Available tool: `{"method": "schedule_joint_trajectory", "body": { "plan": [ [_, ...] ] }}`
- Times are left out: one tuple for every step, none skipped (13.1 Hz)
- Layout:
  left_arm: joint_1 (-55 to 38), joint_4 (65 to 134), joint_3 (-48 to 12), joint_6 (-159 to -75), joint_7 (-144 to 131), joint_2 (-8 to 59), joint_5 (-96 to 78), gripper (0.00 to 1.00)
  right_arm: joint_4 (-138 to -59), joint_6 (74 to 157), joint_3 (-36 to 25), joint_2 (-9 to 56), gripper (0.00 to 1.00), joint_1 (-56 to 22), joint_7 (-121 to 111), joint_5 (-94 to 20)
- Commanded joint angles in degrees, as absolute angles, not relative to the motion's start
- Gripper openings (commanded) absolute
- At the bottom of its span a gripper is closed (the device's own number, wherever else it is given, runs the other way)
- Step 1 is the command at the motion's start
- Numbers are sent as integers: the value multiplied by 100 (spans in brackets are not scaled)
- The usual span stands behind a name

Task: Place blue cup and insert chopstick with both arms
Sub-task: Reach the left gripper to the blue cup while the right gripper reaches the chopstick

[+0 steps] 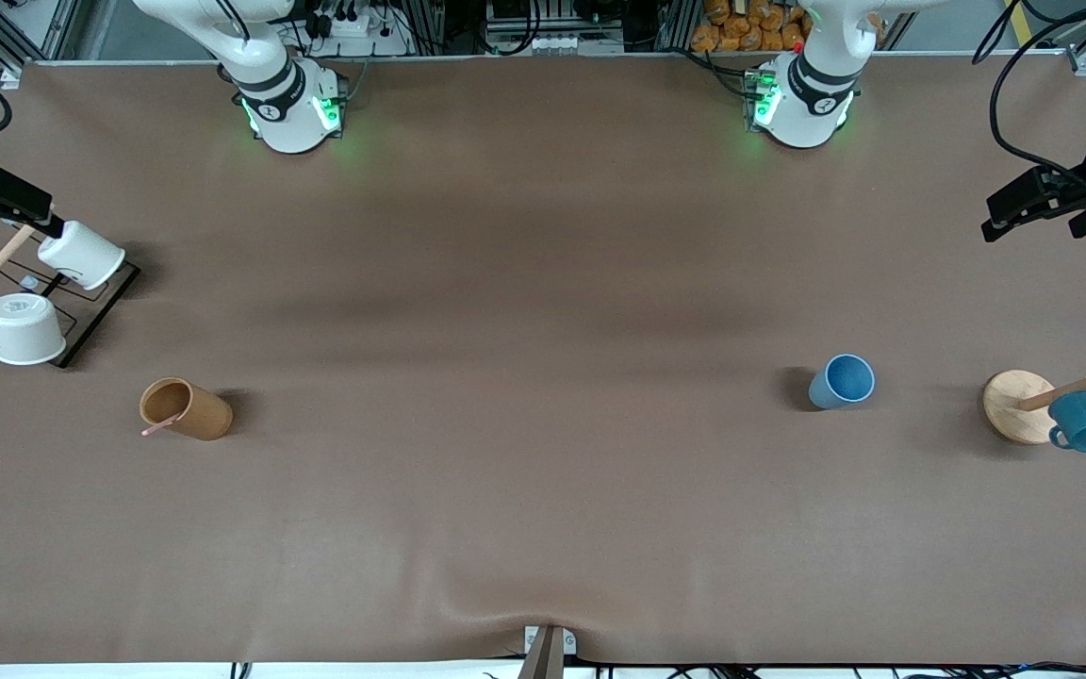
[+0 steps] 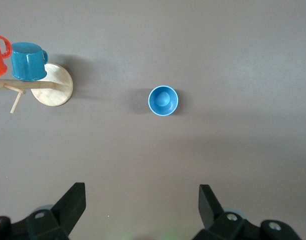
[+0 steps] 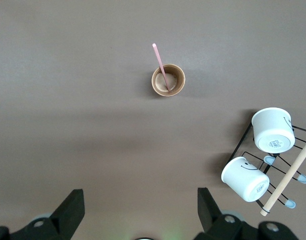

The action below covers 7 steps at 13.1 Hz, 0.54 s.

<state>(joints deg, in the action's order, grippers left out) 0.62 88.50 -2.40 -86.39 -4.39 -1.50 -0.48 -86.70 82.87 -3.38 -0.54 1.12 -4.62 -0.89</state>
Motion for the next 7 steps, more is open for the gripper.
{"method": "schedule_joint_trajectory", "body": {
  "plan": [
    [44, 8895, -211, -8543, -334, -255, -35, 100, -8604, 8314, -308, -62, 100, 176, -369, -97],
    [79, 8773, -202, -8499, -325, -185, -26, 100, -8604, 8349, -299, -53, 100, 158, -352, -114],
    [88, 8754, -211, -8473, -334, -132, -26, 100, -8604, 8350, -299, -61, 100, 141, -352, -123],
    [88, 8797, -211, -8464, -317, -71, -26, 100, -8604, 8324, -299, -70, 100, 149, -352, -123],
    [79, 8867, -211, -8473, -334, 51, -9, 100, -8604, 8288, -299, -79, 100, 158, -352, -123],
    [70, 8929, -211, -8542, -343, 209, 96, 100, -8613, 8245, -308, -88, 100, 176, -352, -123],
    [62, 9147, -220, -8821, -369, 281, 166, 100, -8605, 8201, -308, -79, 100, 193, -352, -123]
  ]
}}
